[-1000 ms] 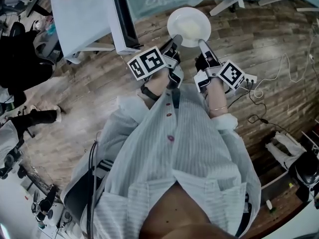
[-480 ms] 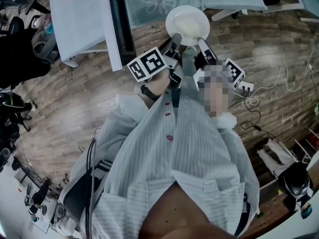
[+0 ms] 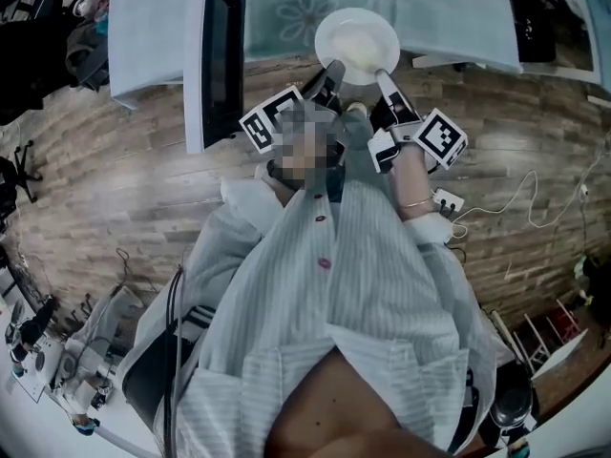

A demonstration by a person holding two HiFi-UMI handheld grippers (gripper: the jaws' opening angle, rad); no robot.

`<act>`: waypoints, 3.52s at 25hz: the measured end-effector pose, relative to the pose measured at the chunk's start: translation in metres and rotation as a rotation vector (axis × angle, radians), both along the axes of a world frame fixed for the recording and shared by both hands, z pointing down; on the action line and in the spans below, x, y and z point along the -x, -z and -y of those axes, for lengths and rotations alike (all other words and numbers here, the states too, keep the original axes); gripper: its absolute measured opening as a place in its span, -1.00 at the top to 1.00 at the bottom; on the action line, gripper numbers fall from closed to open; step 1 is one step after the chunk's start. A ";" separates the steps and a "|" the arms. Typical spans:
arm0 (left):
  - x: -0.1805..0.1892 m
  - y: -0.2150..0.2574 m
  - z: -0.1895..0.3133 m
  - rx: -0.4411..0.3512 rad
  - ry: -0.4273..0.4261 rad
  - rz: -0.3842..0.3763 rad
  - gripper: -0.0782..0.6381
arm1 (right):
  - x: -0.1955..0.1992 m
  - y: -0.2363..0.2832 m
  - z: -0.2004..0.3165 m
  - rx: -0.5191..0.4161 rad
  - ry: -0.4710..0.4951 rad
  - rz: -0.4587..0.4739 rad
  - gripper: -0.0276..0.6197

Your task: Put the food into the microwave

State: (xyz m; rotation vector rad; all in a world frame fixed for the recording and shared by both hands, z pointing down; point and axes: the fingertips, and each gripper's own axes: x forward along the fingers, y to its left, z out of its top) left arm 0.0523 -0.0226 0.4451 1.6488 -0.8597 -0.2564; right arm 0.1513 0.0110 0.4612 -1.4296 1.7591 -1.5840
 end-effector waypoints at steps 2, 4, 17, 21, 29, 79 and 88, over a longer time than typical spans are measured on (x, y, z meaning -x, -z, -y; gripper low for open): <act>-0.008 0.000 0.011 0.002 0.039 0.001 0.70 | -0.007 0.002 0.017 -0.015 0.044 0.017 0.76; -0.018 0.000 0.021 0.001 0.074 0.004 0.70 | -0.016 0.005 0.033 -0.031 0.085 0.030 0.76; -0.022 0.011 0.054 -0.038 0.264 0.007 0.70 | -0.022 0.014 0.083 -0.040 0.291 0.027 0.76; -0.022 0.012 0.061 -0.042 0.305 0.012 0.70 | -0.018 0.021 0.098 -0.094 0.356 0.044 0.76; -0.005 0.010 0.082 -0.022 0.346 0.016 0.70 | -0.001 0.017 0.122 -0.073 0.392 0.055 0.76; 0.046 -0.073 0.218 0.046 0.292 0.062 0.67 | 0.050 -0.061 0.254 0.013 0.334 -0.001 0.76; 0.049 -0.080 0.236 0.028 0.302 0.082 0.68 | 0.051 -0.070 0.267 0.016 0.276 -0.027 0.76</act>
